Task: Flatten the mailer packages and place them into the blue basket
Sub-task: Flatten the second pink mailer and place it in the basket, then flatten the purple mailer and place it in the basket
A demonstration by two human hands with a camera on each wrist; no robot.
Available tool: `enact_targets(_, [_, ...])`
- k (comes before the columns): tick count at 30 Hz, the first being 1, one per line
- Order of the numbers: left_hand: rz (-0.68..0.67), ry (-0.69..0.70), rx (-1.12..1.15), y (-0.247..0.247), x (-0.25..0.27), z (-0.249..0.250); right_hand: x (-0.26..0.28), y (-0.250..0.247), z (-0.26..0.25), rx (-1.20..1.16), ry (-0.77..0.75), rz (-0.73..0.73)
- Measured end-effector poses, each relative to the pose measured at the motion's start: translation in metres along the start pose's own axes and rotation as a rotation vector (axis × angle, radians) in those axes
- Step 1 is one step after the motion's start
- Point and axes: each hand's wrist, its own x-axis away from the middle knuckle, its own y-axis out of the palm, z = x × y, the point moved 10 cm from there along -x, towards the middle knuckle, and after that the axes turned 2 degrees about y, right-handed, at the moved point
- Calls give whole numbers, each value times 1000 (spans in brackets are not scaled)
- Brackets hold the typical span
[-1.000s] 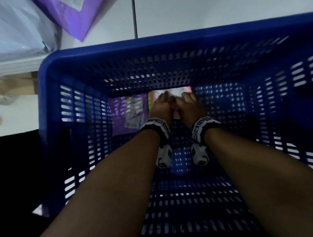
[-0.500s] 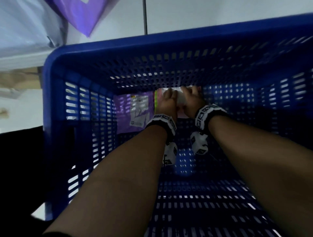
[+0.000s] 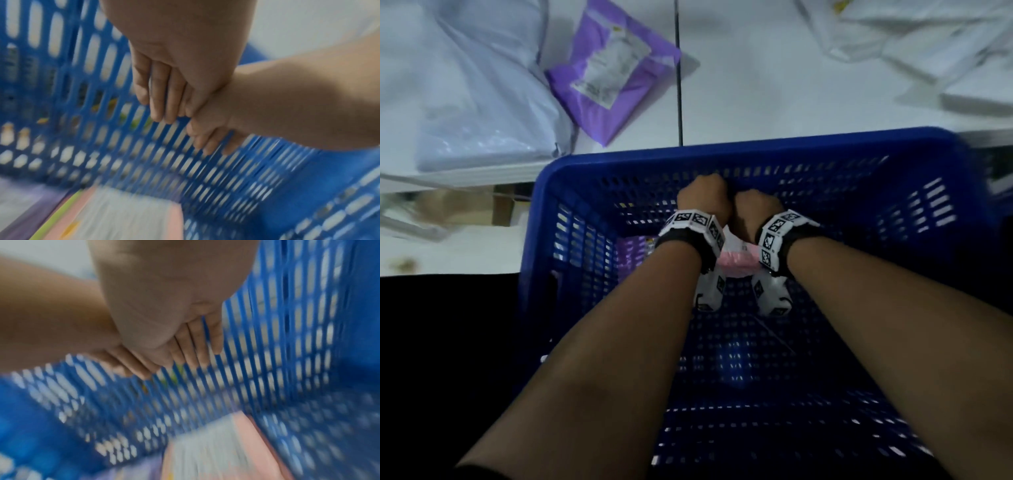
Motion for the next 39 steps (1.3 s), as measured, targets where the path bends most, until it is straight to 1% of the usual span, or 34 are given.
enact_targets(5, [92, 43, 73, -50, 11, 18, 17, -73, -13, 199, -26, 89])
enact_targets(7, [127, 50, 131, -66, 13, 19, 24, -95, -18, 250, -30, 128])
enact_targets(10, [195, 34, 220, -84, 20, 11, 30, -115, -34, 318, -43, 136])
enact_targets(12, [276, 19, 291, -95, 25, -1, 30, -123, -44, 338, -38, 131])
enact_targets(14, [391, 19, 372, -110, 31, -14, 29, -133, -55, 308, -41, 181])
enact_targets(17, [576, -22, 460, -136, 36, -35, 22, -148, -73, 200, -70, 302])
enact_targets(19, [666, -90, 447, -150, 35, -51, 8, -152, -84, 78, -74, 333])
enact_targets(21, [755, -184, 367, -158, 35, -70, -11, -149, -90, -163, -73, 330])
enact_targets(23, [830, -300, 362, -157, 35, -94, -30, -145, -90, -430, -33, 323])
enact_targets(25, [863, -402, 390, -148, 36, -110, -45, -141, -86, -625, 62, 323])
enact_targets(27, [882, -468, 404, -138, 37, -117, -58, -138, -79, -790, 151, 305])
enact_targets(29, [897, -514, 424, -132, 37, -118, -69, -138, -72, -942, 196, 268])
enact_targets(30, [879, -545, 426, -129, 34, -119, -73, -140, -69, -994, 209, 242])
enact_targets(32, [842, -590, 432, -124, 29, -120, -78, -143, -68, -1063, 213, 189])
enact_targets(34, [836, -618, 428, -124, 24, -122, -86, -145, -70, -993, 169, 180])
enact_targets(37, [879, -650, 386, -127, 18, -125, -99, -148, -69, -809, 111, 258])
enact_targets(39, [907, -666, 354, -127, 17, -127, -109, -151, -67, -823, 94, 296])
